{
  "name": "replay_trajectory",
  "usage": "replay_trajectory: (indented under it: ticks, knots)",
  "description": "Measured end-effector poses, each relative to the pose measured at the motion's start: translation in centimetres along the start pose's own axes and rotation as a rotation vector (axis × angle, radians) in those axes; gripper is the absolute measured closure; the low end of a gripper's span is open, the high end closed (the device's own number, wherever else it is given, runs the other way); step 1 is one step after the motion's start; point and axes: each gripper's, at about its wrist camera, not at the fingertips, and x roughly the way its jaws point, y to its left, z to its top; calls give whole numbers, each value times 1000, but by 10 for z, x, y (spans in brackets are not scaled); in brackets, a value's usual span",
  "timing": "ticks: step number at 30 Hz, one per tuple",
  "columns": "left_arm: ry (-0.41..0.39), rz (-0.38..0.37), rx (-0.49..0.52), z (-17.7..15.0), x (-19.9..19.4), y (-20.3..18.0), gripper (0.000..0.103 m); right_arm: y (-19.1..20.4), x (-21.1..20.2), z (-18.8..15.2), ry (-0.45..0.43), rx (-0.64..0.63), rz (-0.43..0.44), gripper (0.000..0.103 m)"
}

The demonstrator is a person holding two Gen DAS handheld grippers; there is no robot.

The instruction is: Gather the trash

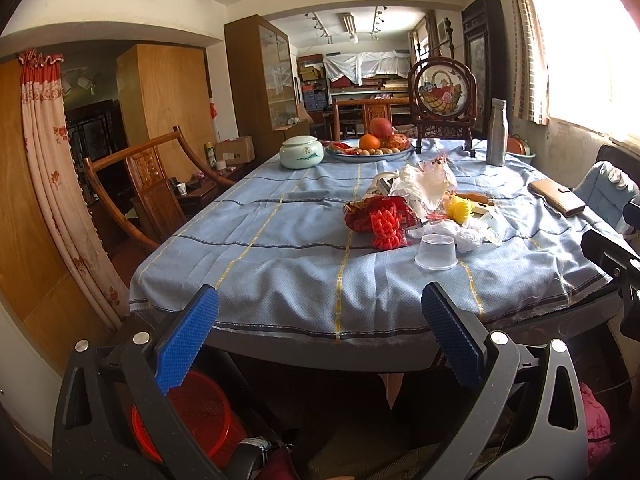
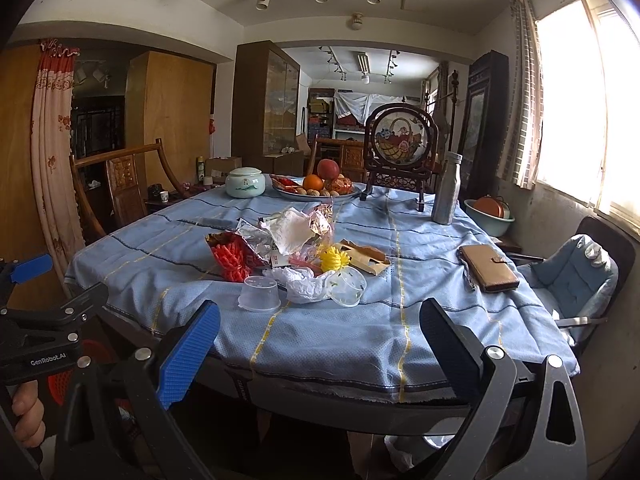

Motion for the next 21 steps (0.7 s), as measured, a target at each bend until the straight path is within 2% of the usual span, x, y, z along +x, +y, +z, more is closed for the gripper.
replay_trajectory:
  ticks: [21]
  knots:
    - [7,-5,0,-5,2,0,6,0,0,0,0,2,0,5]
